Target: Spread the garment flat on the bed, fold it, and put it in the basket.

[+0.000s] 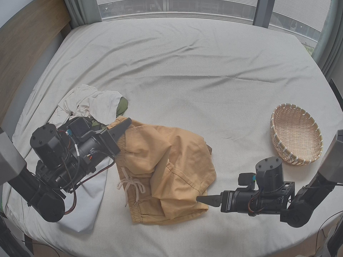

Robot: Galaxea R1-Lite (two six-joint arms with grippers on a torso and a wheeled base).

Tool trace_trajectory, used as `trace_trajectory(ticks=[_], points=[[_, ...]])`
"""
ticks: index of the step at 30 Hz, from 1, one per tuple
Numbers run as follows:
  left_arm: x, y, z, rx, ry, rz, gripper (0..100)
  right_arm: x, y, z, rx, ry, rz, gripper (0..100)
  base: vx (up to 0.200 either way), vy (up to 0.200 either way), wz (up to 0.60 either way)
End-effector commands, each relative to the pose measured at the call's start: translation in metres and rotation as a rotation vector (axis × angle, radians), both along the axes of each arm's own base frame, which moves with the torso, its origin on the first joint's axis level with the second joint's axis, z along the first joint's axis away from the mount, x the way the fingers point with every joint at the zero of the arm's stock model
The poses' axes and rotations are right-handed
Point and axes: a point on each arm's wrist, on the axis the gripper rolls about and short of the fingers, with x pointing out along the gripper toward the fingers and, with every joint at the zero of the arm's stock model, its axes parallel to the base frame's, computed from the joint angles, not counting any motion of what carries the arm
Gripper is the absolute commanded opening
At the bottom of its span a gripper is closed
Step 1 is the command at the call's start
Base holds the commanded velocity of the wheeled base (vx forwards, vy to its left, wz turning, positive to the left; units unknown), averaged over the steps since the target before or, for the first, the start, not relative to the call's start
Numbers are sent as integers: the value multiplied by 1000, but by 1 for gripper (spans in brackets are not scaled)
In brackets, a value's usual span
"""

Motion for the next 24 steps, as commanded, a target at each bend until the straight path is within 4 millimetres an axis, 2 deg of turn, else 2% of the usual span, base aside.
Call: trace_trajectory(ticks=[1,5,15,24], points=[[3,6,-1,1,4,24,0,8,8,-12,-19,16,0,100,0,0,0],[4,11,-3,4,12,42,0,22,16,-18,-20,5,-24,100,0,0,0],[4,15,-2,4,8,53,0,36,28,-27,2,10,-37,100,0,0,0],[1,15,-5,10,24,53,0,40,44,-16,96,-97,-10,100,0,0,0]])
